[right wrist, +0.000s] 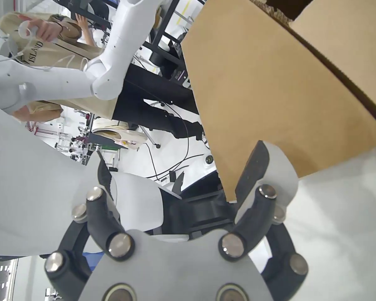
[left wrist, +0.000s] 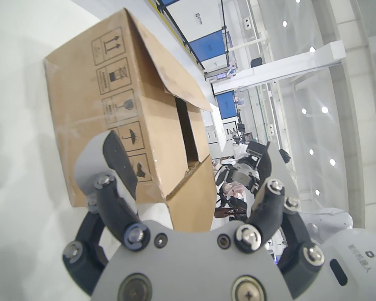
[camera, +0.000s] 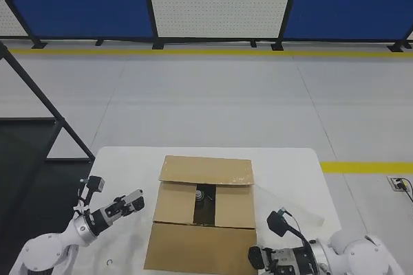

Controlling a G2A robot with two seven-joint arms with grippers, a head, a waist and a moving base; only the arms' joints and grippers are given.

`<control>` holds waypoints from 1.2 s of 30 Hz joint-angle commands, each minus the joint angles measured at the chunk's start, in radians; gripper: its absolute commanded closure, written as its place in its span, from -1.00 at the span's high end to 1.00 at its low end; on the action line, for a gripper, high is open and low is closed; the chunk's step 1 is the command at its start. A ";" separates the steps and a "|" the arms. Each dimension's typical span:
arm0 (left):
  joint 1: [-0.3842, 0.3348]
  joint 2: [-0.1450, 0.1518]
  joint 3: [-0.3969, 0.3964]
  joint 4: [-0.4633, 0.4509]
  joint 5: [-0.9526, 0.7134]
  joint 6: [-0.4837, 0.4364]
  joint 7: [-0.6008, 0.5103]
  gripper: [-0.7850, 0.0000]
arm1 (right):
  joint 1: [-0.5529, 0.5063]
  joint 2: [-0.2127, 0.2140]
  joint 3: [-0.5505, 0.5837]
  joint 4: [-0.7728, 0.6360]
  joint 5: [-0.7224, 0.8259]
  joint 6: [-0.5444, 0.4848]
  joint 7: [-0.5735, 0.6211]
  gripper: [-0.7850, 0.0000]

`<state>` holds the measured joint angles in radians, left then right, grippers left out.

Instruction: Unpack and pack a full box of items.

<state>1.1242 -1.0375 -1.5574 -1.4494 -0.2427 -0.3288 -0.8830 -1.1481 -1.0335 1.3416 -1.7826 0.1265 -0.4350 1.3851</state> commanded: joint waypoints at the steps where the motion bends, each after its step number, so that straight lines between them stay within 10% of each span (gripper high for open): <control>1: -0.017 -0.003 0.024 0.023 0.007 0.023 0.027 1.00 | 0.006 0.006 -0.020 0.003 -0.019 -0.004 -0.004 1.00; 36: -0.080 -0.002 0.153 0.047 0.024 0.022 -0.083 1.00 | 0.088 0.030 -0.143 0.126 -0.074 -0.019 -0.060 1.00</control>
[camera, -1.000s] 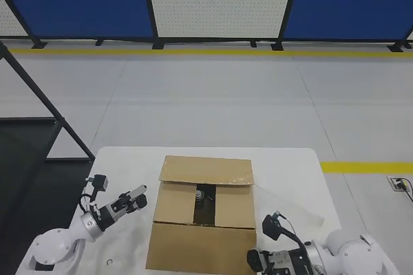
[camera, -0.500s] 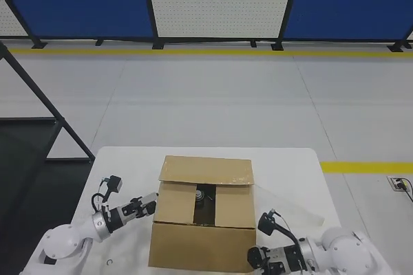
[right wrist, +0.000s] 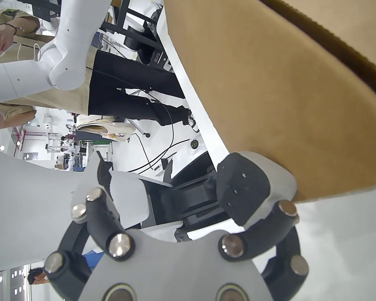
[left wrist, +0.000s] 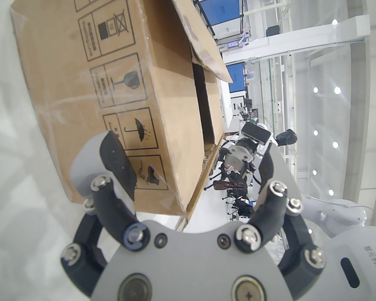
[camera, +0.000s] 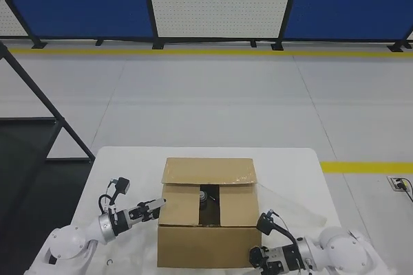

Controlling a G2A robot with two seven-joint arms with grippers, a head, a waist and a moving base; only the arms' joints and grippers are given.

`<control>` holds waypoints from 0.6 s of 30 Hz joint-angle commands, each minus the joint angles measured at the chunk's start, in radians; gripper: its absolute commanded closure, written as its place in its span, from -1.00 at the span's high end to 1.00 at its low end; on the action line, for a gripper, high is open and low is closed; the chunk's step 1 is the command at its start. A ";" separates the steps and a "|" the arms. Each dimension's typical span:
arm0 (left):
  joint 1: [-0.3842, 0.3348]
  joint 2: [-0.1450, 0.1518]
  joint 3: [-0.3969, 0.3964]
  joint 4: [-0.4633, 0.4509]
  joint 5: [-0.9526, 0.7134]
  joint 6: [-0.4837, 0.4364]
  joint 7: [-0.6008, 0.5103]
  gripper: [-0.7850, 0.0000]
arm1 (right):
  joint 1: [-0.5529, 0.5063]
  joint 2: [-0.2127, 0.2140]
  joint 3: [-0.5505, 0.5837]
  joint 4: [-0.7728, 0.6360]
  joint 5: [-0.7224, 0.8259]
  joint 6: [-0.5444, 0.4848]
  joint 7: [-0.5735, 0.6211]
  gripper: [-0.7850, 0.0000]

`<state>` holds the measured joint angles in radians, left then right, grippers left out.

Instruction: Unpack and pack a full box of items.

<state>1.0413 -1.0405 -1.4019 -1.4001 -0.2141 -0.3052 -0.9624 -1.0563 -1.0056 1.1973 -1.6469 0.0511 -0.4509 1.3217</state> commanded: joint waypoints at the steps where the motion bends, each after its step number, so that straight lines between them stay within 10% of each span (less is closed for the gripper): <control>1: 0.005 0.002 -0.005 -0.003 -0.008 -0.002 -0.004 1.00 | -0.007 0.003 0.000 -0.017 0.000 -0.004 0.004 1.00; 18: 0.033 0.016 -0.065 -0.014 -0.064 -0.013 0.004 1.00 | 0.033 0.002 -0.071 0.069 0.021 0.018 -0.016 1.00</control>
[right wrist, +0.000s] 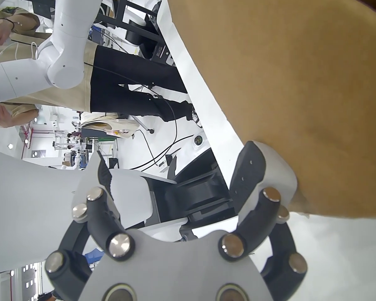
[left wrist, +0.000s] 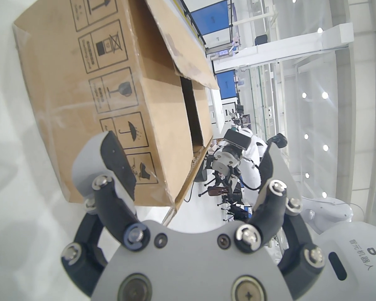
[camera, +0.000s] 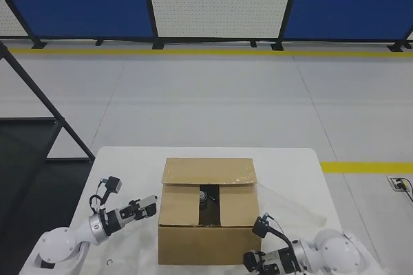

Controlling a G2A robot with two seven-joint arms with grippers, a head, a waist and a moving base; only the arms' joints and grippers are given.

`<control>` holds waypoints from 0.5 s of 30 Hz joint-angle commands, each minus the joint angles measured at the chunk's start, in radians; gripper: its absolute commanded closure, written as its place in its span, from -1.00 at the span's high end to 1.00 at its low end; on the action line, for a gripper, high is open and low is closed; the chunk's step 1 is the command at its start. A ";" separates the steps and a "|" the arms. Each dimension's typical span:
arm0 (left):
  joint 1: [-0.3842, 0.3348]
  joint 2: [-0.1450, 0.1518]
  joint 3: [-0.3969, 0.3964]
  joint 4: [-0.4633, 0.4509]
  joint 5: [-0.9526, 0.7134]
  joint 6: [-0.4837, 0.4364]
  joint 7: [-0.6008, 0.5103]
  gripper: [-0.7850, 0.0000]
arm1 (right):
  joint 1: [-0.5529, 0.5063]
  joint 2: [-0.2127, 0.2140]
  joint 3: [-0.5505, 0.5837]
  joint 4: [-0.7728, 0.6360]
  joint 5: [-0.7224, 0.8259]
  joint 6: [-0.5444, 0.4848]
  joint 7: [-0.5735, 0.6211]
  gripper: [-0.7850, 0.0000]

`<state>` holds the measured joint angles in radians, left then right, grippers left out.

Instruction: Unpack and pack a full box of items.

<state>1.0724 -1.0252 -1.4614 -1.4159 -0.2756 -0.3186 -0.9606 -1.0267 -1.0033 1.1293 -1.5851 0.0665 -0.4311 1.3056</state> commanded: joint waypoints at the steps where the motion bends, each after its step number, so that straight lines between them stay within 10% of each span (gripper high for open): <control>1: 0.005 0.002 -0.010 0.002 -0.004 -0.001 0.002 1.00 | 0.007 -0.001 -0.006 0.015 0.011 -0.005 0.001 1.00; 15: 0.010 0.004 -0.019 0.002 -0.006 -0.003 0.004 1.00 | 0.024 0.013 0.023 0.041 0.065 -0.065 0.017 1.00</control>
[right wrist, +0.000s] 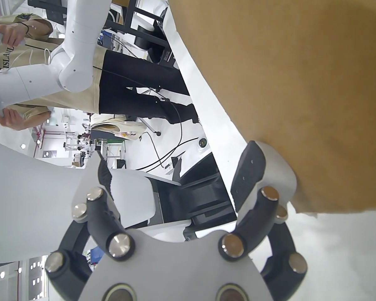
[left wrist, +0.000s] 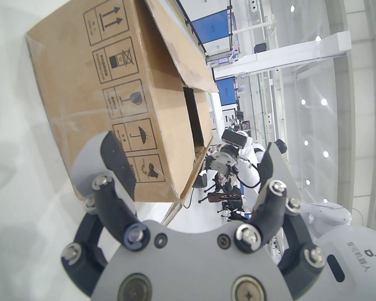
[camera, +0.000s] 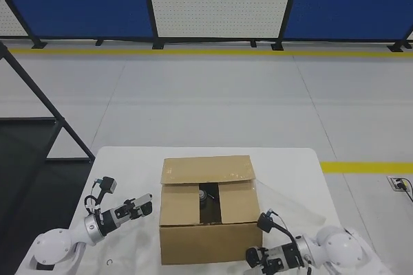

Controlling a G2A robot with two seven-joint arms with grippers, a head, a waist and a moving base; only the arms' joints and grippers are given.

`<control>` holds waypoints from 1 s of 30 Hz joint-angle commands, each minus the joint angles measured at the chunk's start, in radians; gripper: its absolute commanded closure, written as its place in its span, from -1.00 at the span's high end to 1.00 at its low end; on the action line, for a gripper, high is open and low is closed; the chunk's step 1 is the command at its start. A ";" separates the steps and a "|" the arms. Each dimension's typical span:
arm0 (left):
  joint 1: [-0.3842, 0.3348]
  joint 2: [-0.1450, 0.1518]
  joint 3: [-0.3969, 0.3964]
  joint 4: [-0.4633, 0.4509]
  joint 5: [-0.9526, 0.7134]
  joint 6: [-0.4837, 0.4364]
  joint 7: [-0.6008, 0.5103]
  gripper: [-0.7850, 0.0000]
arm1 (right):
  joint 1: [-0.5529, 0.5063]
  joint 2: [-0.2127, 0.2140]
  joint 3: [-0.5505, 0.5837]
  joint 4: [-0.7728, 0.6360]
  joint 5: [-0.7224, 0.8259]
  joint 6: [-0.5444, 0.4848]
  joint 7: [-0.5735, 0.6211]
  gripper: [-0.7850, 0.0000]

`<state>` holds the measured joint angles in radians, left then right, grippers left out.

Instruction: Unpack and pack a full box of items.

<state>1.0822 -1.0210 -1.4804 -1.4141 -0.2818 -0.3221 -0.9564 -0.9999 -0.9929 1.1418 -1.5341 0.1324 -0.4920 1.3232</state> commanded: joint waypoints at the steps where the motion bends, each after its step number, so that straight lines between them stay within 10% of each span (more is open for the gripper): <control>1: 0.000 0.000 0.000 0.000 0.000 0.000 0.000 1.00 | -0.009 0.009 0.030 -0.040 0.002 -0.008 -0.003 1.00; 9: 0.000 0.000 0.000 0.000 0.000 0.000 0.000 1.00 | -0.066 0.048 0.173 -0.232 0.039 -0.016 -0.031 1.00; 19: 0.000 0.000 0.000 0.000 0.000 0.000 0.000 1.00 | 0.102 0.017 0.097 -0.139 0.122 0.365 -0.304 1.00; 30: 0.002 0.000 0.001 0.002 0.002 0.004 0.006 1.00 | 0.102 0.017 0.097 -0.139 0.122 0.365 -0.304 1.00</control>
<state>1.0823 -1.0210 -1.4804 -1.4140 -0.2818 -0.3220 -0.9563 -0.8984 -0.9762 1.2387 -1.6730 0.2542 -0.1273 1.0194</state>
